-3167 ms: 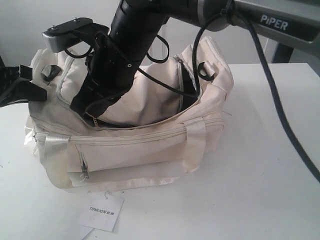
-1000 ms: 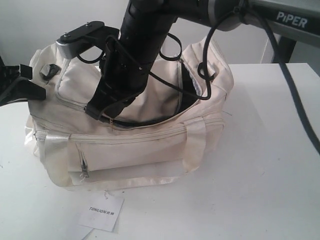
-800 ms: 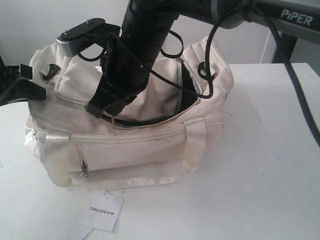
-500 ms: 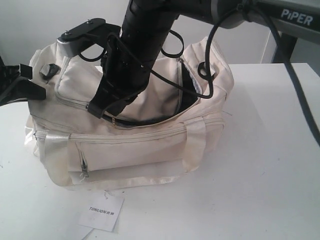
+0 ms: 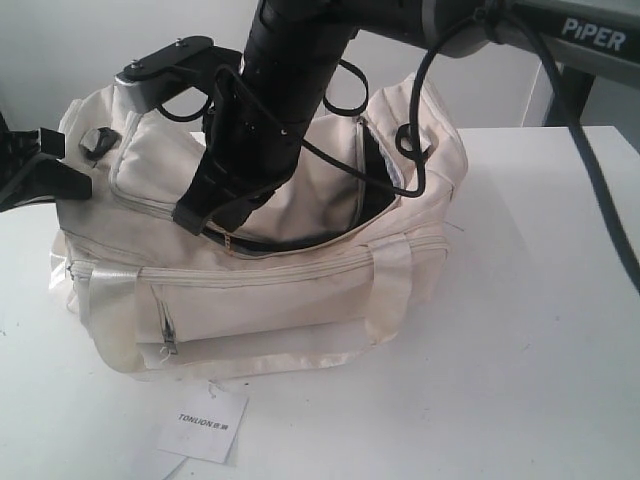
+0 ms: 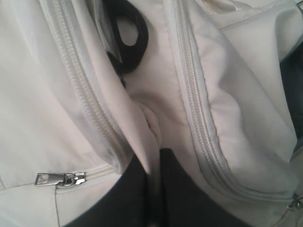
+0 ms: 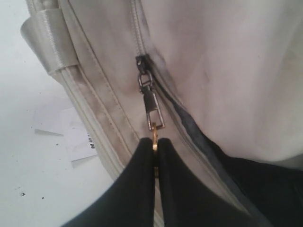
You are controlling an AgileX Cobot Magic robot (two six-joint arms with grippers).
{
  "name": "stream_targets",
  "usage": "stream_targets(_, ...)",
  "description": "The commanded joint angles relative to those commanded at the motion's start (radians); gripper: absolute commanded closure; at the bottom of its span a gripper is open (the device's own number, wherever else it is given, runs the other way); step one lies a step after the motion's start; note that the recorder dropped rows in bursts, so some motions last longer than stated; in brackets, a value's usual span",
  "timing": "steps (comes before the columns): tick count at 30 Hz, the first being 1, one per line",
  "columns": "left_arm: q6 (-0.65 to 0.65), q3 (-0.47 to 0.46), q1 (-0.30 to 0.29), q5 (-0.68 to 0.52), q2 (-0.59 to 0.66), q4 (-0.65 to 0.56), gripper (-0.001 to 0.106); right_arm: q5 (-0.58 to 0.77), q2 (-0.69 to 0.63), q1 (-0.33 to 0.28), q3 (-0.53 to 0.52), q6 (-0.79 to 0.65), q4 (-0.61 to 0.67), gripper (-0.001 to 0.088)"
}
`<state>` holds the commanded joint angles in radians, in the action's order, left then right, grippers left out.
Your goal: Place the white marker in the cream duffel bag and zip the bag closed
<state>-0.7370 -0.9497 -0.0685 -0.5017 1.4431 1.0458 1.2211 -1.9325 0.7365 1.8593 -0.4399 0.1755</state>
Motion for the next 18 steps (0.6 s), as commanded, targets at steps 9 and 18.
stream_targets(9,0.000,0.000,0.000,0.000,0.000,0.000,0.105,0.000,0.000,0.000,0.000,0.018,0.000,0.0868)
stream_targets(18,0.000,0.000,0.000,0.000,0.000,0.000,0.105,0.000,0.000,0.000,-0.008,0.047,-0.020,0.0868)
